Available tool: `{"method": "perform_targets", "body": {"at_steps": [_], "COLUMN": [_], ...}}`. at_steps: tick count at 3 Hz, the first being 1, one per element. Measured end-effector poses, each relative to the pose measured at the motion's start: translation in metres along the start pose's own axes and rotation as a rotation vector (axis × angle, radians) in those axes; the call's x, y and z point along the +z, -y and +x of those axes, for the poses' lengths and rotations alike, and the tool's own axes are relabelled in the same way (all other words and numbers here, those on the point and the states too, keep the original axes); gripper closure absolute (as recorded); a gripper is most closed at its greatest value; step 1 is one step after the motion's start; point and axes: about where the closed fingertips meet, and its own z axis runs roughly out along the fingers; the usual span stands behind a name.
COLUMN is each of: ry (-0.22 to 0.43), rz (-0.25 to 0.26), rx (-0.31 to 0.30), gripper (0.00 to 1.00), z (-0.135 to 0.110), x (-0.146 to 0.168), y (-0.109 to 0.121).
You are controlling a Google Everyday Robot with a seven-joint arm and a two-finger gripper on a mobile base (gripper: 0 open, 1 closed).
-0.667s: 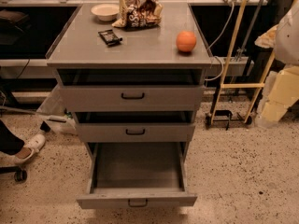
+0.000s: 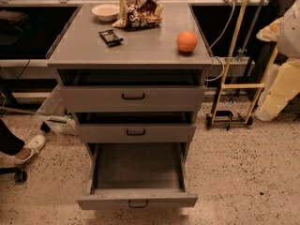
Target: Place orange into bottom drawer
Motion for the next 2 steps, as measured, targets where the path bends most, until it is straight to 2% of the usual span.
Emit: {"method": "perform_targets", "body": {"at_steps": [2], "ry": [0.209], "rz": [0.108], "rx": [0.011], "gripper": [0.00], "z": [-0.009], "x": [-0.006], "y": [0.091]}}
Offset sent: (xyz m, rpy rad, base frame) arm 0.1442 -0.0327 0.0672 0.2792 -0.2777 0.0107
